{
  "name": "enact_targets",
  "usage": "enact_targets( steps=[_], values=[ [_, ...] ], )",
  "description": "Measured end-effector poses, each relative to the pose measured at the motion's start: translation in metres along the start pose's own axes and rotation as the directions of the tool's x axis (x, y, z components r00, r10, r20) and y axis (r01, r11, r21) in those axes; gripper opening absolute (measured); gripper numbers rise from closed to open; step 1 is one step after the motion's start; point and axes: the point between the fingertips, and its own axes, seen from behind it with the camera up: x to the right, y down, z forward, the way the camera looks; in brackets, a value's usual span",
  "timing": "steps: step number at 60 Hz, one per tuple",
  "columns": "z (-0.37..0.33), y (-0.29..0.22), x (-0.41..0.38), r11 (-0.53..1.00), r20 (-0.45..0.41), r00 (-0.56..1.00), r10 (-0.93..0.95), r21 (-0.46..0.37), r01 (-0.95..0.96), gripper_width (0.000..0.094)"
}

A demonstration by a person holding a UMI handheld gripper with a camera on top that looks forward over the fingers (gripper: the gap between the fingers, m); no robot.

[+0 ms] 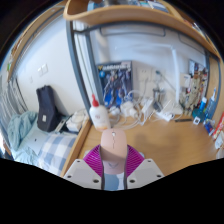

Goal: Arrange mouse

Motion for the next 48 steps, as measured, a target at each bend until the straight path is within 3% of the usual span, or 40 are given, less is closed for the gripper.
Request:
enact_targets(
  steps=[11,23,35,41,48],
  values=[
    [0.060,0.110,-0.020,0.981,-0.024,1.000,-0.010,-0.196,0.005,0.0250],
    [0.075,0.150,-0.011,0.968,-0.081,0.997,-0.016,-0.249,-0.005,0.0289],
    [0.076,0.154,-0.012,0.955,-0.101,0.995,-0.019,-0.295,-0.012,0.0451],
    [0.062,0.128,-0.019,0.963,-0.079,0.997,-0.001,-0.268,-0.021,0.0868],
    [0.026,0.076,-0.024,0.981,-0.071,0.997,-0.038,-0.192,0.024,0.0858]
  ],
)
